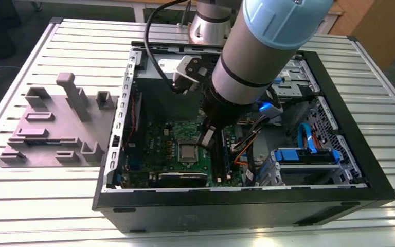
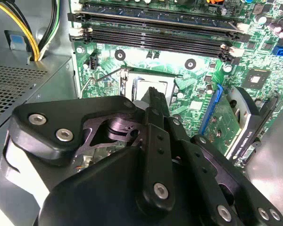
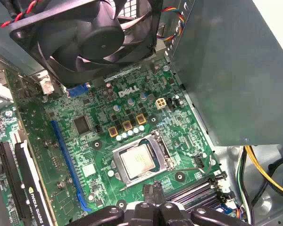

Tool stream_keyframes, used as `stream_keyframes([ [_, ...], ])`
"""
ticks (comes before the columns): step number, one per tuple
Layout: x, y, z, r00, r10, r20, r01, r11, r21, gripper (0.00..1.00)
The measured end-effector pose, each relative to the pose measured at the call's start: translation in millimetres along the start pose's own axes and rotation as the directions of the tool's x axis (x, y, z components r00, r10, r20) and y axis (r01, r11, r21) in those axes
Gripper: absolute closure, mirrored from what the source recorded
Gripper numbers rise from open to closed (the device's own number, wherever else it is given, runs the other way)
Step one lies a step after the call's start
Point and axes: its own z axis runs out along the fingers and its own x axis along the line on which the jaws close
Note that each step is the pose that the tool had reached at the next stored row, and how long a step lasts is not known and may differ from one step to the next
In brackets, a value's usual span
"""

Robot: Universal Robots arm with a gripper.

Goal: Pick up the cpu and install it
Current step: 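Install the first cpu locking lever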

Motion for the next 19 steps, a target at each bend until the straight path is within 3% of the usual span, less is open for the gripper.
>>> stream_keyframes([
  [19,3.4,-1.5,-0.4,1.0,-0.005,-0.0008,0.005,1.0,-0.0002,0.9],
])
